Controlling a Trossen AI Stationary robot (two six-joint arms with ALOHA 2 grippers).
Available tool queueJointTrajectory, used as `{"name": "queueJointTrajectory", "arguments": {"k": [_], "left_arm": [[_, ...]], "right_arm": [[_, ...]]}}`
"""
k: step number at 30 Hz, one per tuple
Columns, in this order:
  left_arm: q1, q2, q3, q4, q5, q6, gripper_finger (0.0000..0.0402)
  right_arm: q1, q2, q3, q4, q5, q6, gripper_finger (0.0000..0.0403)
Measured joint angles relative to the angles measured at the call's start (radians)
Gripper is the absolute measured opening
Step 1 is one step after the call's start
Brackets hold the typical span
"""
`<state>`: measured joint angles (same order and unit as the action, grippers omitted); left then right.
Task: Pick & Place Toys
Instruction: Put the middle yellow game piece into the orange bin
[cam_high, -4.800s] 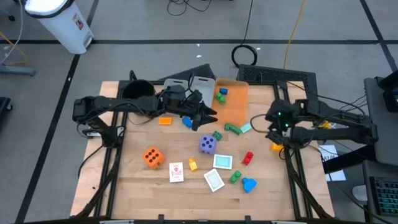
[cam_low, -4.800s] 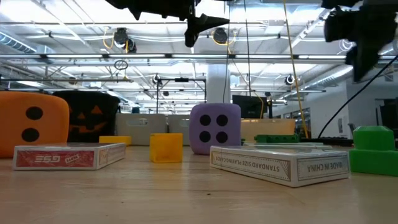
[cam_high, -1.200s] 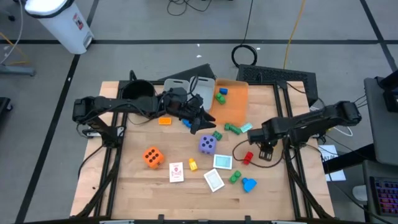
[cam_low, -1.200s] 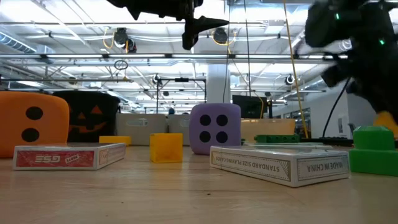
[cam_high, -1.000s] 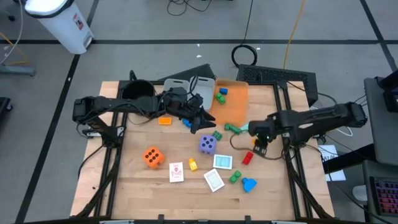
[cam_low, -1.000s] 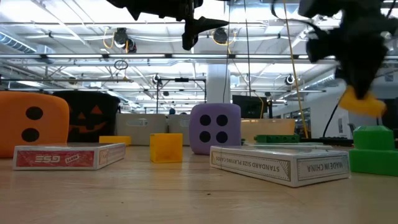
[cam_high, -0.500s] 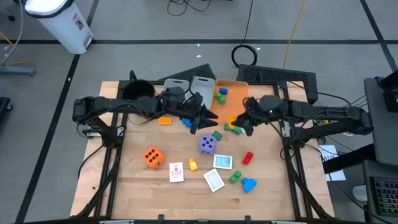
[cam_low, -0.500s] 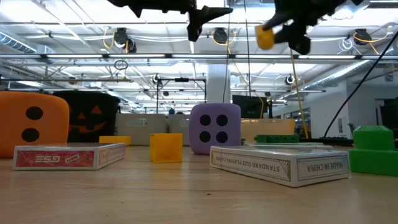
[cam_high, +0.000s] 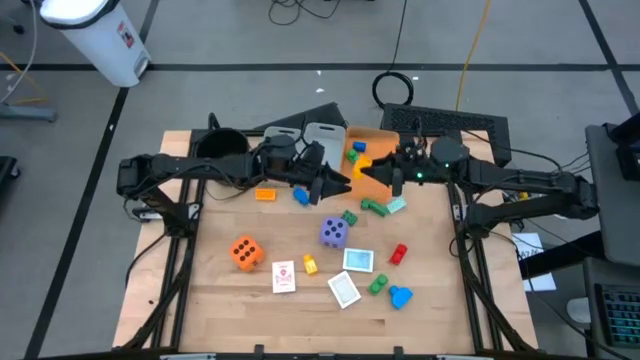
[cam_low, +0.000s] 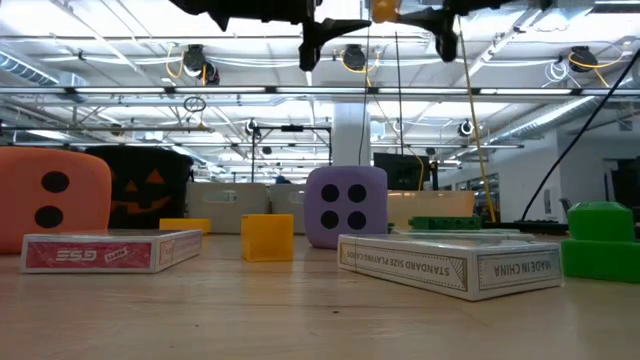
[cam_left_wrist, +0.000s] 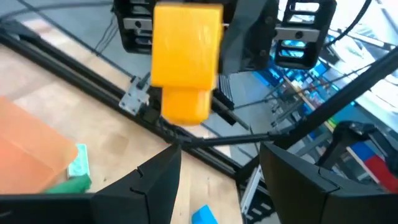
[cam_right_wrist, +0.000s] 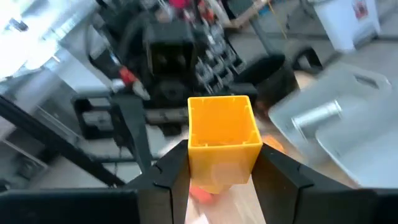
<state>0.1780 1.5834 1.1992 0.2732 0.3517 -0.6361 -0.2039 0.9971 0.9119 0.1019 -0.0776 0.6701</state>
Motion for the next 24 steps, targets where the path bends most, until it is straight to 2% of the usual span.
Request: {"name": "queueJointTrajectory", "arguments": {"k": [7,15,24], "left_arm": [[0.018,0.000,0.000,0.076,-0.092,0.017,0.0227],[0.019,0.000,0.000,0.125,-0.125,0.074,0.0227],[0.025,-0.007,0.000,0.193,-0.114,0.092,0.0227]], "right_arm": [[0.000,0.072,0.000,0.185,0.002,0.030,0.0130],[0.000,0.139,0.000,0.361,0.004,0.046,0.0130],[-0.001,0.122,-0.029,0.372,0.004,0.051,0.0130]]}}
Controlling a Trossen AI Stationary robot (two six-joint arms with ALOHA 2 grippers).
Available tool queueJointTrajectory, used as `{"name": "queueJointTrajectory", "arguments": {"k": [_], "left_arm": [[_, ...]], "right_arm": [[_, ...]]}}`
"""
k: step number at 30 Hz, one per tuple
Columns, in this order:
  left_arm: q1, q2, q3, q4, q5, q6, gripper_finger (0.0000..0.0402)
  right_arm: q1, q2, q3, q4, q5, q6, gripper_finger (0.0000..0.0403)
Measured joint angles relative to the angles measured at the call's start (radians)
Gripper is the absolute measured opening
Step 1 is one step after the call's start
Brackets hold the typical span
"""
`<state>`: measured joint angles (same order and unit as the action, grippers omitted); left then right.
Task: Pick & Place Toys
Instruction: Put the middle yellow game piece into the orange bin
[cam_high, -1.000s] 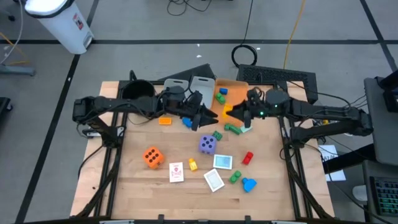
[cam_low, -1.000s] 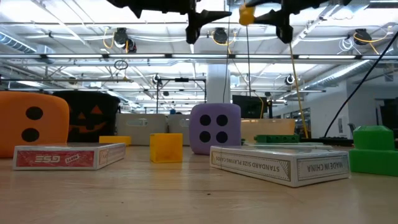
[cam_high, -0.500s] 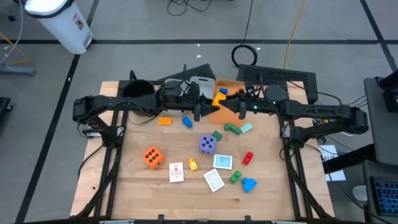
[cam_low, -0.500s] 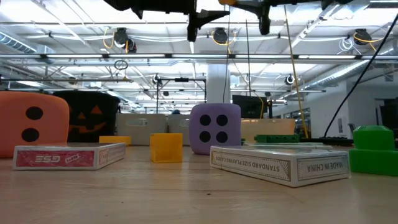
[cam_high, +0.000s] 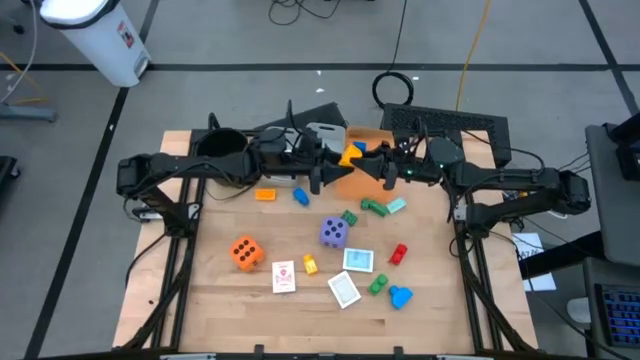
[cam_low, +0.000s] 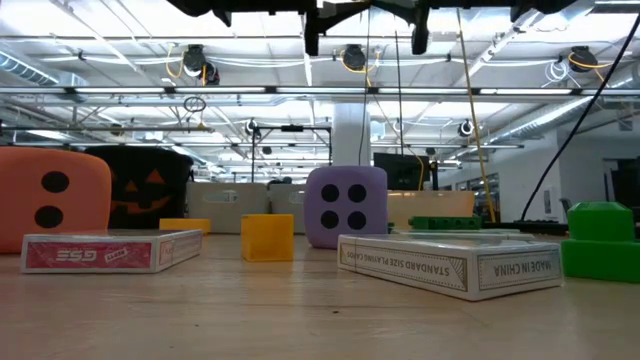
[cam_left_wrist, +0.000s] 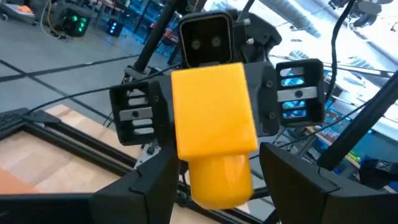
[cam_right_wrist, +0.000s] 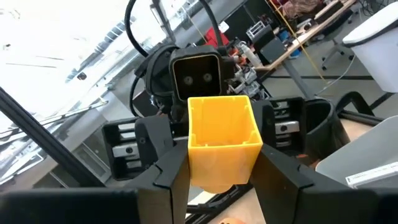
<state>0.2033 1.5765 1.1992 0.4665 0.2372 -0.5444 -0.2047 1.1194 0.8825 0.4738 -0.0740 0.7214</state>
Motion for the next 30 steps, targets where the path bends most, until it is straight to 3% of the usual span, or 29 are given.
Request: {"name": "queueJointTrajectory", "arguments": {"k": [18,30], "left_arm": [[0.033,-0.003,0.000,-0.040,0.033,-0.033,0.0224],[0.039,-0.003,0.000,-0.050,0.036,-0.031,0.0128]], "right_arm": [[-0.031,-0.001,-0.006,0.015,-0.009,0.026,0.0130],[-0.032,-0.001,-0.006,0.006,-0.004,0.023,0.0130]]}}
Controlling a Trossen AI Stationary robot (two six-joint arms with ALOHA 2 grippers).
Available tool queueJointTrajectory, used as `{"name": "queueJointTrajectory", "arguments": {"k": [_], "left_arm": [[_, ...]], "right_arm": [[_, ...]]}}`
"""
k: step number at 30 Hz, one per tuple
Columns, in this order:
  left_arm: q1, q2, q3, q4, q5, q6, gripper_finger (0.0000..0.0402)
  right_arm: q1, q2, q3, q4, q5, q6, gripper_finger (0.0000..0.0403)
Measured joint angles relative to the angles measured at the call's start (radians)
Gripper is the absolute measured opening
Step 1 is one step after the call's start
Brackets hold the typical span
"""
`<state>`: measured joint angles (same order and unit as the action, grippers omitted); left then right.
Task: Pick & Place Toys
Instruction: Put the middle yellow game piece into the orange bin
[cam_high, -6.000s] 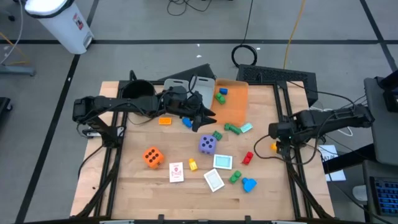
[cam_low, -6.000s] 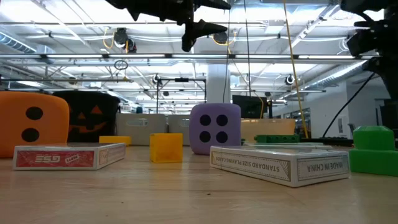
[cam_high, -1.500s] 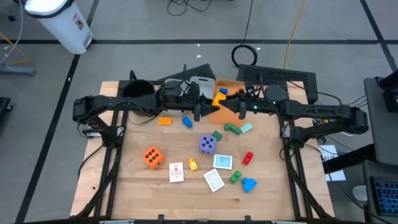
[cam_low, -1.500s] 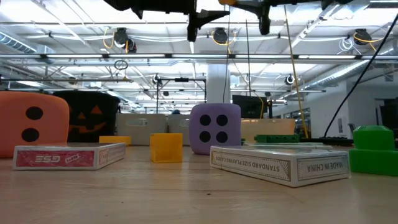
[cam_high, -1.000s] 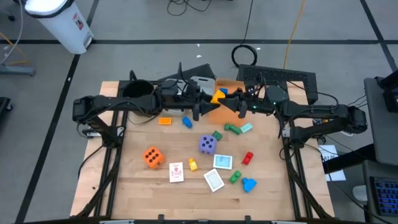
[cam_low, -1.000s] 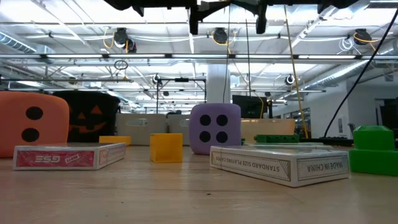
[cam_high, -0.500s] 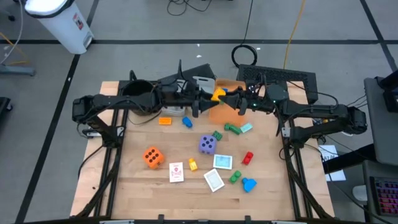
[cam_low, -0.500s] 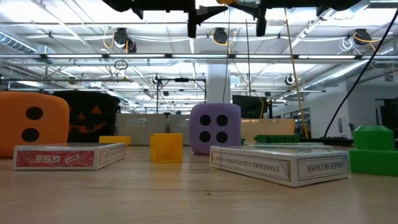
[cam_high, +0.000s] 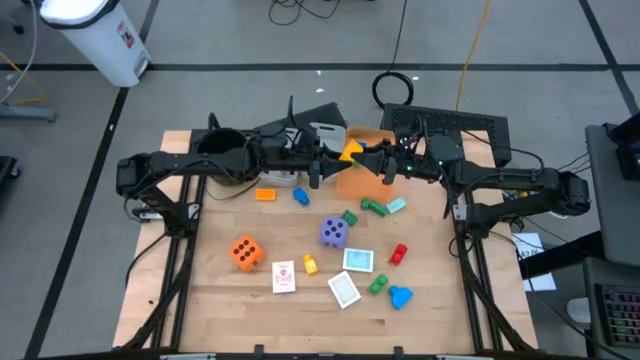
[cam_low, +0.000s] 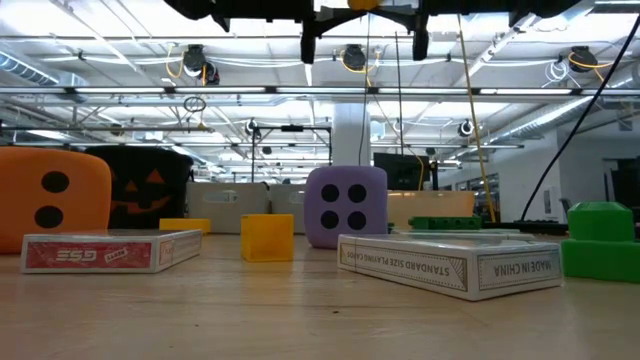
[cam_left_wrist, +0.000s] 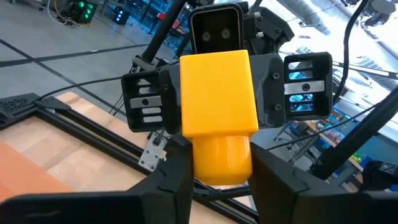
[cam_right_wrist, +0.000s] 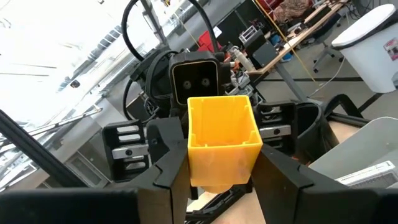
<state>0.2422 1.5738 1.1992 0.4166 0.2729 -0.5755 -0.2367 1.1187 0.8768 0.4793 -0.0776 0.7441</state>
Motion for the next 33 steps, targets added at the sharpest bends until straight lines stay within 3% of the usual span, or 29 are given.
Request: {"name": "queueJointTrajectory", "arguments": {"k": [21,24,33], "left_arm": [[0.008,0.001,0.000,-0.001,0.040,0.013,0.0126],[0.008,0.001,0.000,0.000,0.044,0.015,0.0135],[0.008,0.001,0.000,0.010,0.041,0.016,0.0115]], "right_arm": [[0.000,-0.001,0.000,-0.016,-0.027,-0.005,0.0131],[0.000,-0.001,0.000,-0.017,-0.030,-0.005,0.0139],[0.001,0.000,0.000,-0.021,-0.049,-0.032,0.0169]]}}
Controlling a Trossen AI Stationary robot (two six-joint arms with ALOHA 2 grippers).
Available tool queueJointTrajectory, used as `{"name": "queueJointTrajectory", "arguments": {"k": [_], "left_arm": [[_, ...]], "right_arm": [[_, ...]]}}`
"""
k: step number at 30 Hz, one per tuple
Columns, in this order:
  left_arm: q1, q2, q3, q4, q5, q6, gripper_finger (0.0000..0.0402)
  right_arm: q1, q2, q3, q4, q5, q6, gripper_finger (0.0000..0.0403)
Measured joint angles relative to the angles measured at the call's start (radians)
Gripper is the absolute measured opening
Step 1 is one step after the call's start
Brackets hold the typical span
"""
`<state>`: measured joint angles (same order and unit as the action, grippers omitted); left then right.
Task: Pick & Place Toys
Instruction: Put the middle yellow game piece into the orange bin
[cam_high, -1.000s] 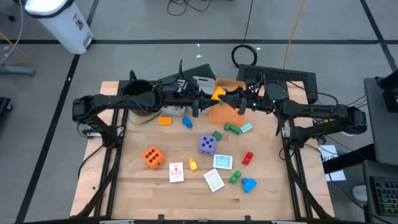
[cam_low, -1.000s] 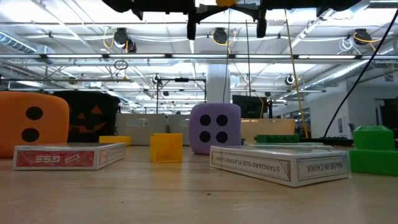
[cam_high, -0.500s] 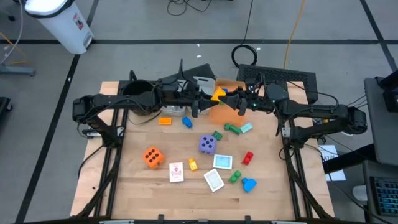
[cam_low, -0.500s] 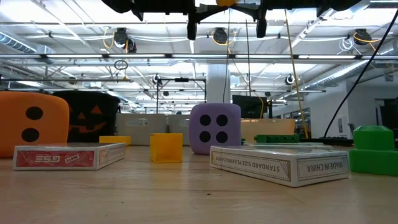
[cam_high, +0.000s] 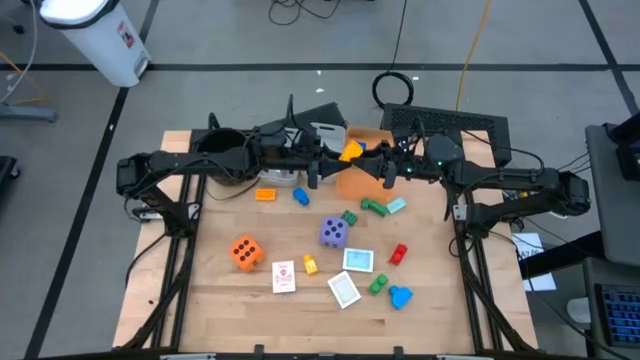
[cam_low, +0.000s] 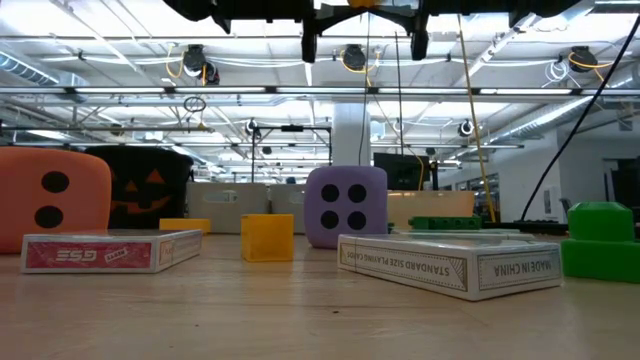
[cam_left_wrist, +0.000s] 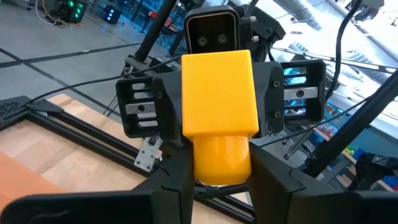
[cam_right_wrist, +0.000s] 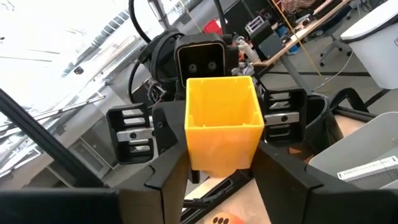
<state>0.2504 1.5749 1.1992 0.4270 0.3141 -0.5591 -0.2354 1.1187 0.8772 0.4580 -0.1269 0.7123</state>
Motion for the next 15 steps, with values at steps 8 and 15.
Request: {"name": "queueJointTrajectory", "arguments": {"k": [8,15], "left_arm": [[0.000,0.000,0.000,-0.005,0.002,0.004,0.0124],[0.000,0.000,0.000,-0.005,-0.001,0.004,0.0115]], "right_arm": [[-0.001,0.000,0.000,-0.002,-0.009,-0.021,0.0173],[-0.039,-0.003,0.000,0.008,-0.046,-0.017,0.0193]]}}
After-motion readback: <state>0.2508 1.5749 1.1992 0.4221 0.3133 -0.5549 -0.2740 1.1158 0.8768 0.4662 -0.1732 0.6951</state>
